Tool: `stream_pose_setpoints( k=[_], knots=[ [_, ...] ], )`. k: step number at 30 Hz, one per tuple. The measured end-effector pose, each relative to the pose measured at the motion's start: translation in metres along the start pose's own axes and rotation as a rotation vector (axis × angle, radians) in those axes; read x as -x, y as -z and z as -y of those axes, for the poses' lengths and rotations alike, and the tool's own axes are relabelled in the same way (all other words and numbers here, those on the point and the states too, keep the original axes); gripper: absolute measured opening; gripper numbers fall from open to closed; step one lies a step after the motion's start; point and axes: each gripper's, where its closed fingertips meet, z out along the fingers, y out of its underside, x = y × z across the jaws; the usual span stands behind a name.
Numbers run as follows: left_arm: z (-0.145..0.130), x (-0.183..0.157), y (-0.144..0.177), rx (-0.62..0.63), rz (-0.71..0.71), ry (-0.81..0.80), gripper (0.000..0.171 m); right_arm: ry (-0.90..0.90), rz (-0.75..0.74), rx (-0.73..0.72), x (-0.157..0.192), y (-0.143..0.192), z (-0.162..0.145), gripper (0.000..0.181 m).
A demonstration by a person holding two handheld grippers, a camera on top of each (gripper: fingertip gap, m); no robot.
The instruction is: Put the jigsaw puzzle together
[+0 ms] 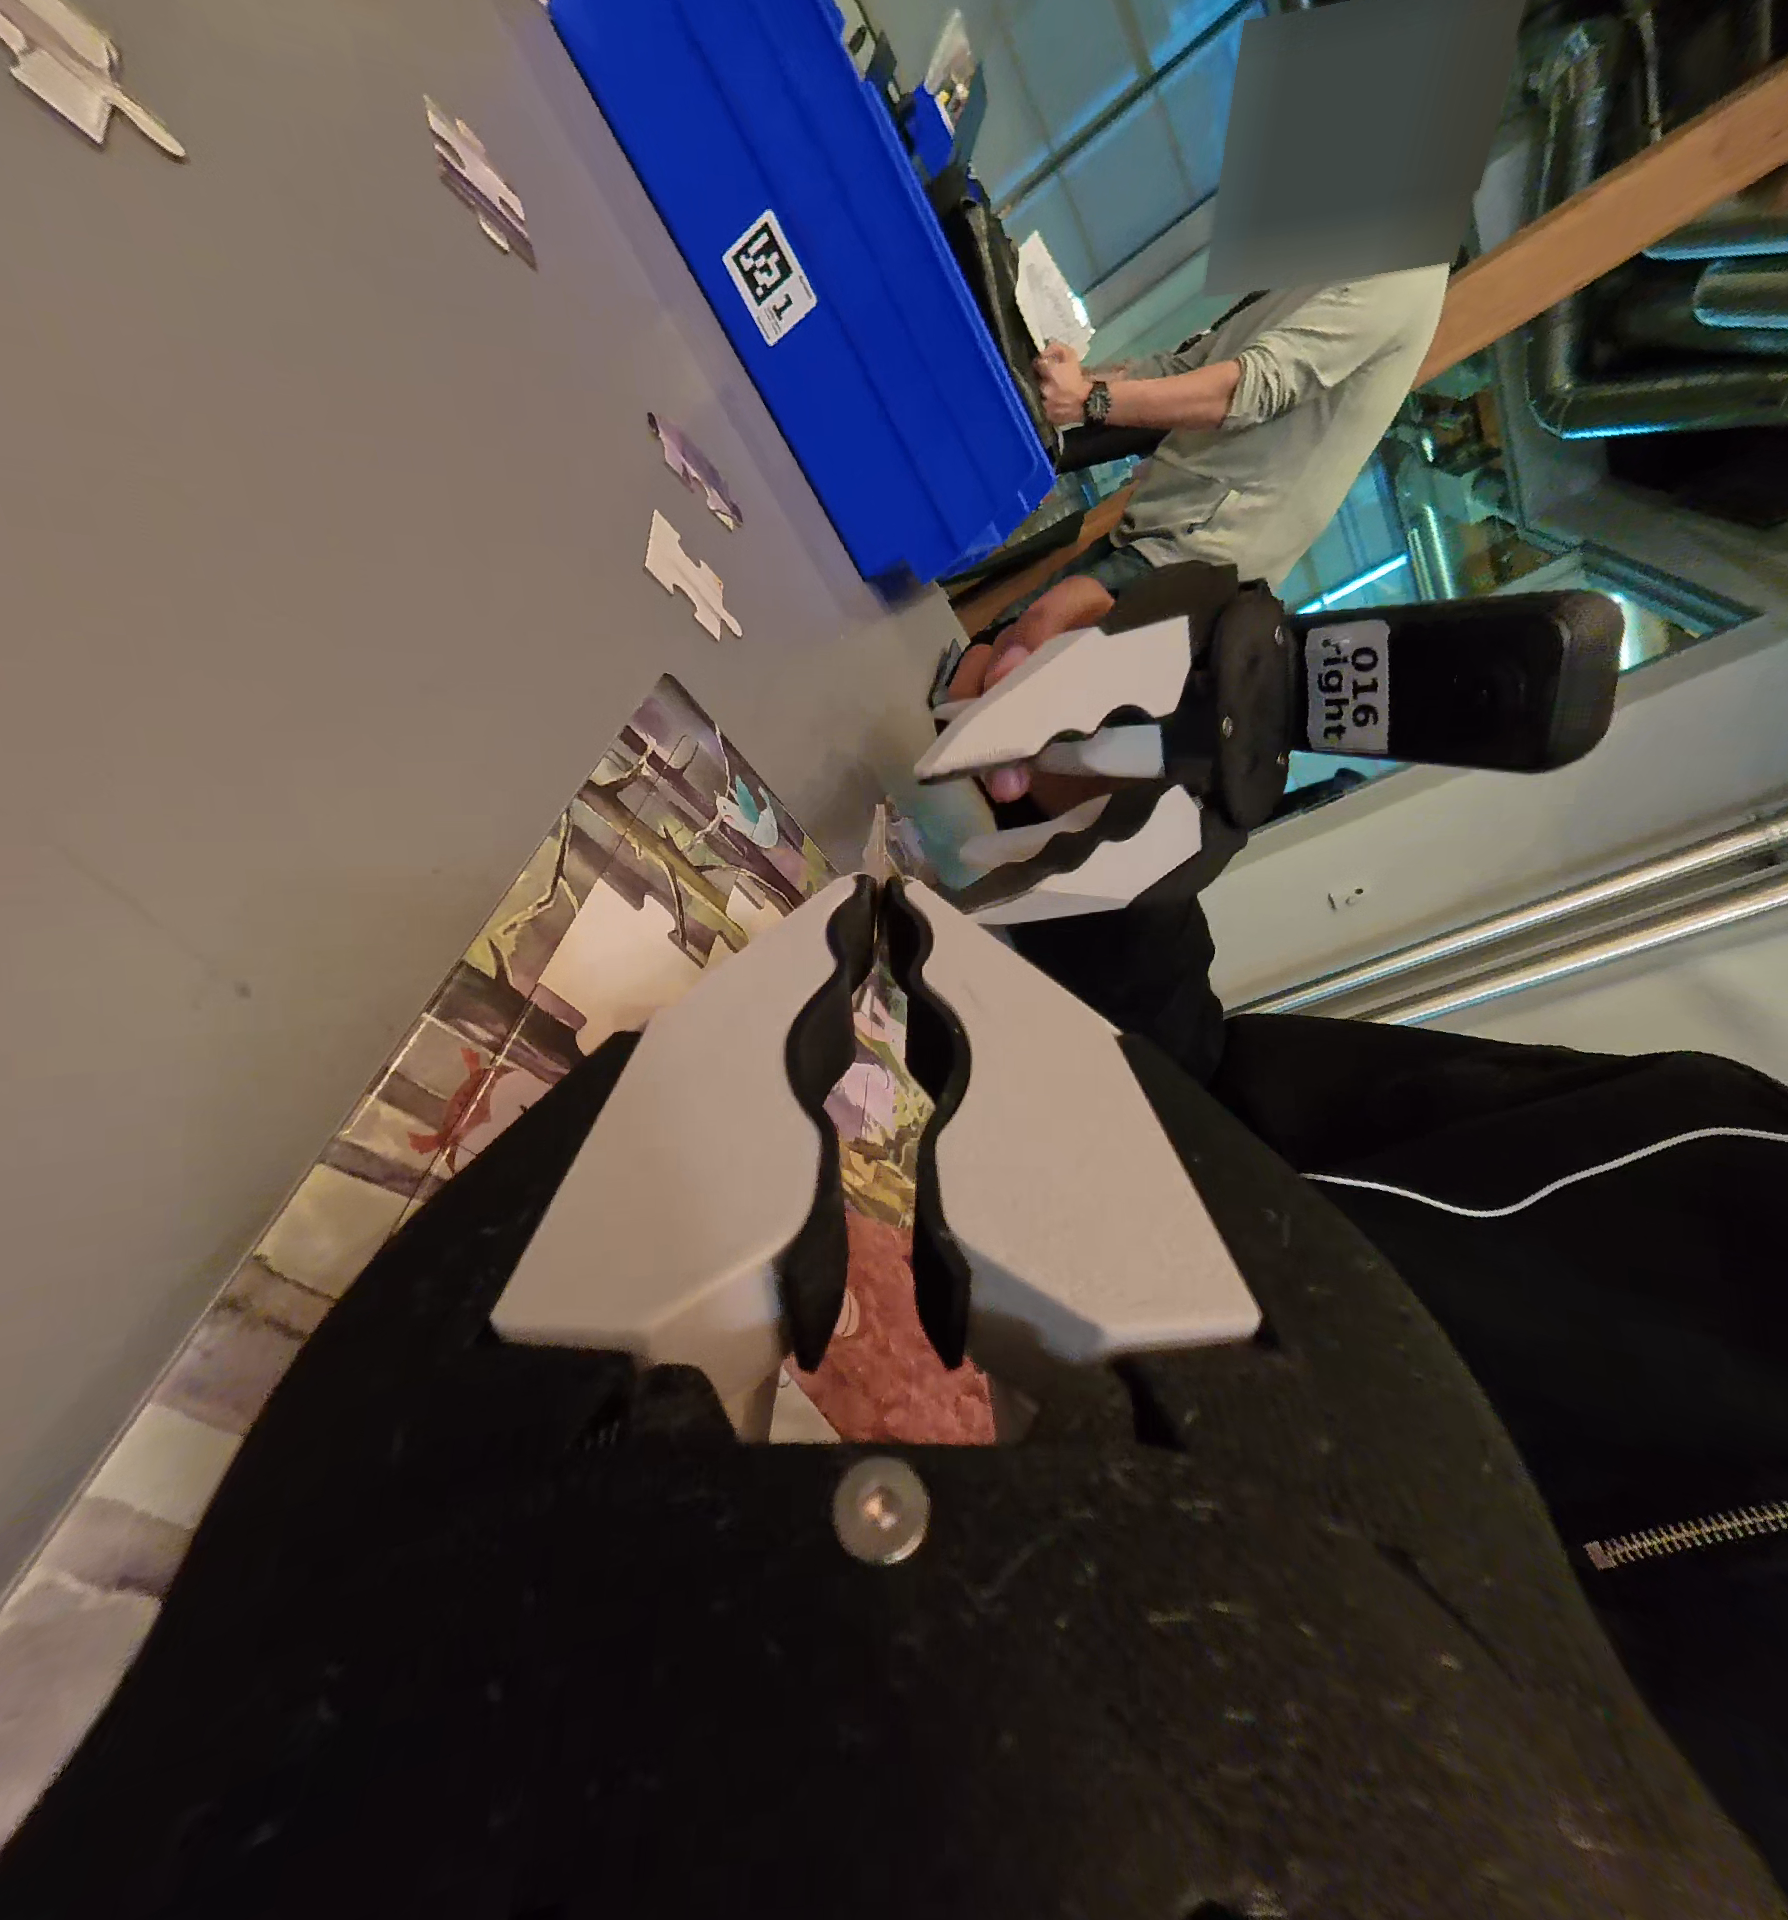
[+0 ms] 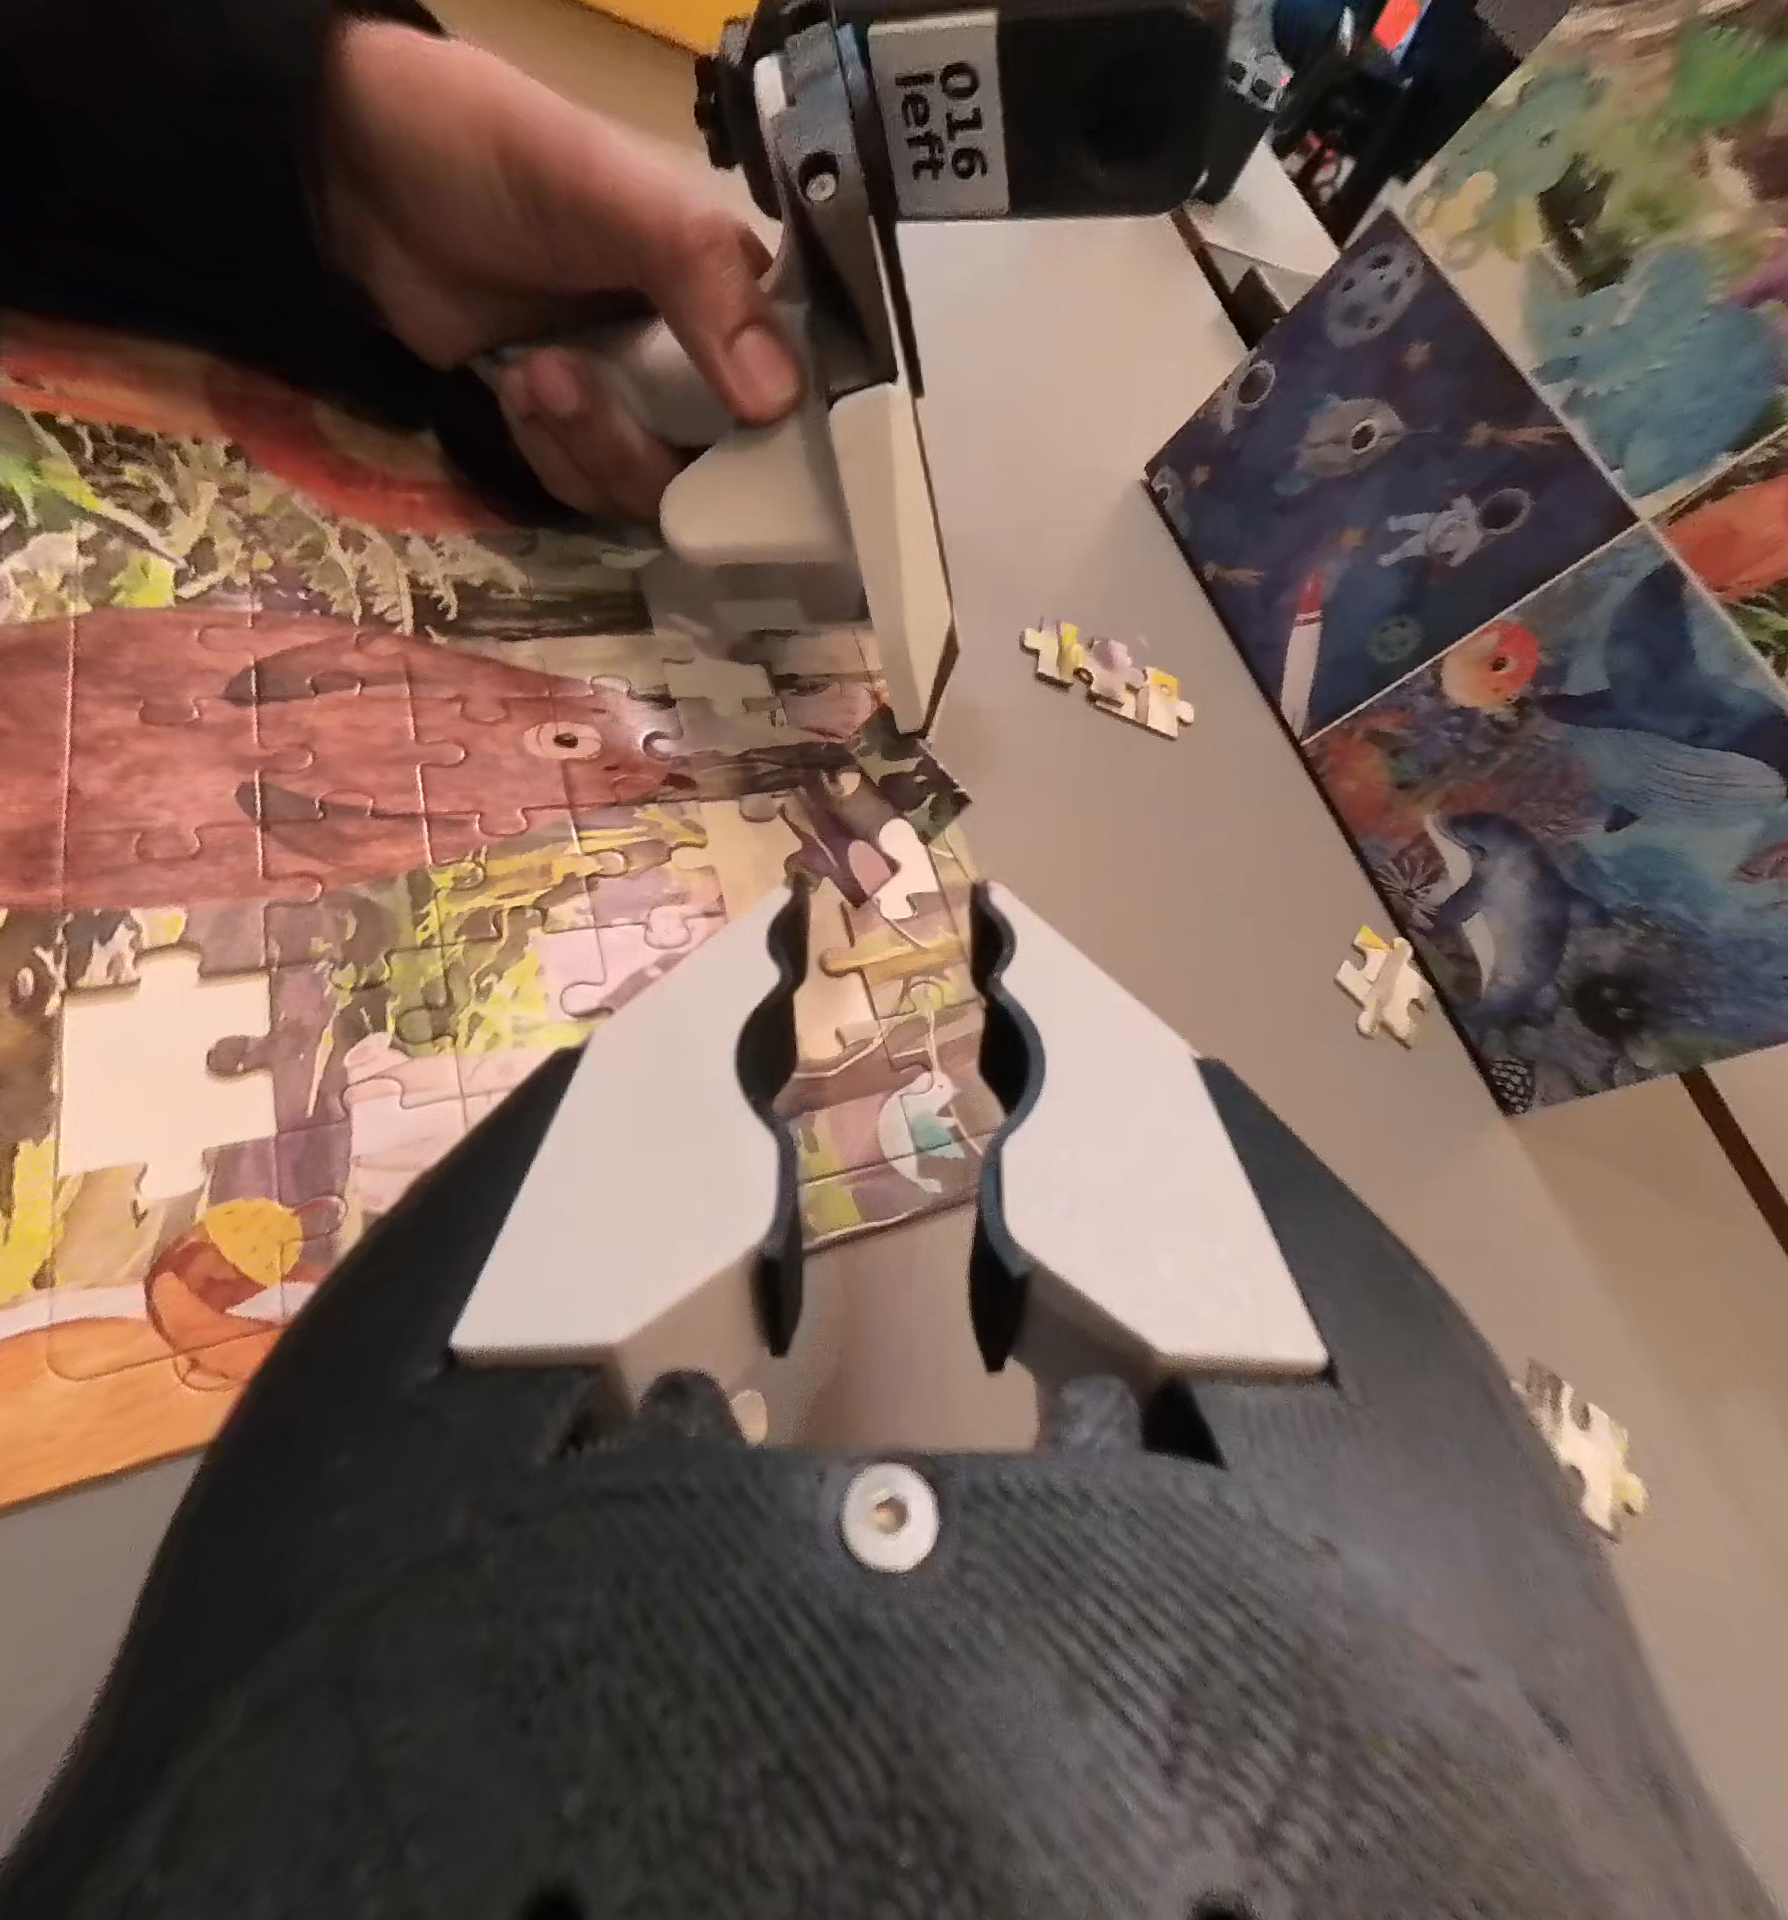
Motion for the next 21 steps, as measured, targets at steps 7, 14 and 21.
stream_pose_setpoints(
  k=[7, 14, 21],
  knots=[
    [-0.001, -0.003, -0.001, 0.004, -0.013, -0.003, 0.000, -0.018, 0.061, 0.052, 0.013, -0.013, -0.010, 0.033],
    [0.001, -0.004, -0.001, -0.005, -0.015, -0.006, 0.000, 0.003, 0.183, 0.053, 0.042, -0.026, -0.006, 0.031],
    [-0.003, -0.004, -0.004, 0.014, -0.021, 0.000, 0.000, 0.044, 0.226, 0.037, 0.057, -0.030, 0.002, 0.032]
  ],
)
